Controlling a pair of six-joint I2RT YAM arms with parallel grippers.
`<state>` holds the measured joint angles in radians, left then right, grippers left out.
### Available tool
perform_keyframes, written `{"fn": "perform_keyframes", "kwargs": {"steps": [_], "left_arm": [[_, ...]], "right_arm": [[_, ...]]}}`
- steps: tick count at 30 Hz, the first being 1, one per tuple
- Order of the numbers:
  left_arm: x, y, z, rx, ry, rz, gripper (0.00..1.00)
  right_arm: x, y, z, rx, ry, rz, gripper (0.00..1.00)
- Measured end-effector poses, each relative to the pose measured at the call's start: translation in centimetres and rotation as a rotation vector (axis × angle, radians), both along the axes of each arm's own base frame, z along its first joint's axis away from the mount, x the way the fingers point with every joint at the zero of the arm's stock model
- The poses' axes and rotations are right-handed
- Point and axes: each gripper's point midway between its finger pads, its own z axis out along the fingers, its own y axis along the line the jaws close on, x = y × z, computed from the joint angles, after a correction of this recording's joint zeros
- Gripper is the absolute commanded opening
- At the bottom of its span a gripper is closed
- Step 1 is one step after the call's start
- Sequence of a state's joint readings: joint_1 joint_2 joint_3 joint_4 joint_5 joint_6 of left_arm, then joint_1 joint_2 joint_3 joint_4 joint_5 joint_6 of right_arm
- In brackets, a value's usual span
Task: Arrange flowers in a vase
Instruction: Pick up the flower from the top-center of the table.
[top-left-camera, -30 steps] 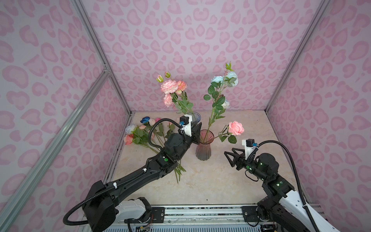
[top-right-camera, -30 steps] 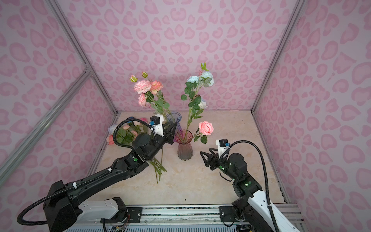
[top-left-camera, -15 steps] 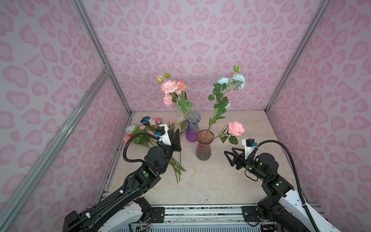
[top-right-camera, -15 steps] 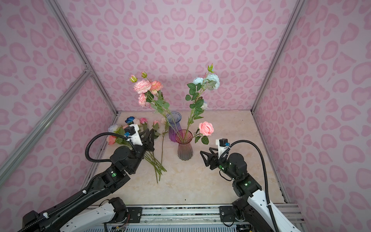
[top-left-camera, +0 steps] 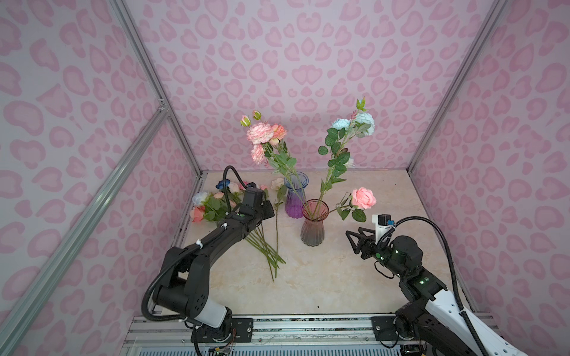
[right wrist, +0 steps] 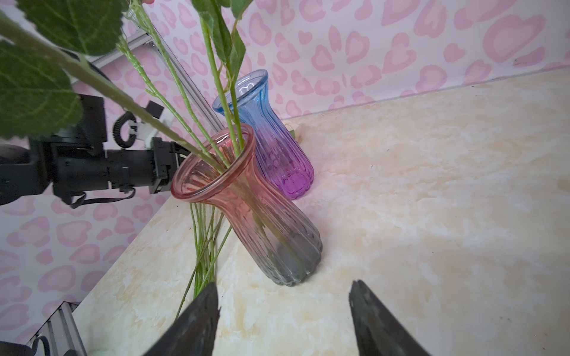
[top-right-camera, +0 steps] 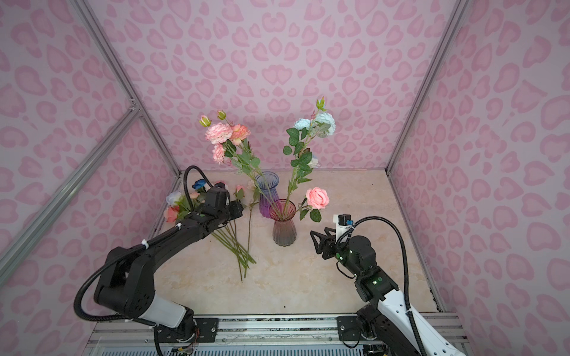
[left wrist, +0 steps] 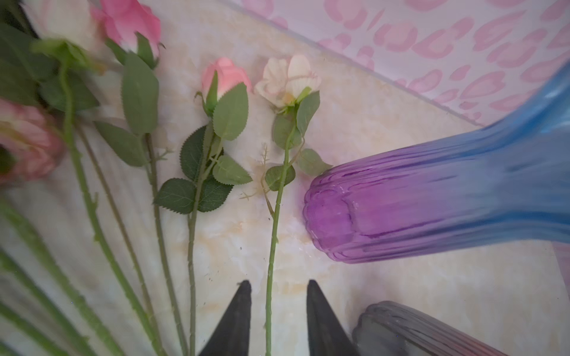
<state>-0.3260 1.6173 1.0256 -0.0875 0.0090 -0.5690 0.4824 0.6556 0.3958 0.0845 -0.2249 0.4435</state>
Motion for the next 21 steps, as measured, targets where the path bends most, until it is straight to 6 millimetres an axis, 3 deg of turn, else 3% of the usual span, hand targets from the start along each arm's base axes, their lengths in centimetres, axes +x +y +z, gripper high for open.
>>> {"fn": "perform_keyframes", "kwargs": {"steps": [4,7,12,16,21], "left_arm": [[1.0,-0.8,-4.5,-0.028,0.131,-0.014,0.35],[2.0,-1.9,-5.4,-0.046,0.160,-0.040,0.43],[3.7,-2.7,-5.7,-0.042,0.155,-0.073,0.41],[3.6,-2.3,-7.4,-0.021,0.195,-0.068,0.40],[3.1,-2.0,-9.3,0.000,0.238,-0.081,0.22]], "right_arm": [[0.0,-0.4,-0.2,0.000,-0.003,-0.019,0.69],[0.0,-0.5,-0.1,-0.001,-0.008,-0.027,0.69],[0.0,-0.6,0.0,-0.002,-0.013,-0.026,0.69],[0.0,-0.5,-0.1,-0.003,-0.011,-0.027,0.69],[0.1,-0.5,-0.2,-0.006,-0.007,-0.027,0.69]]}}
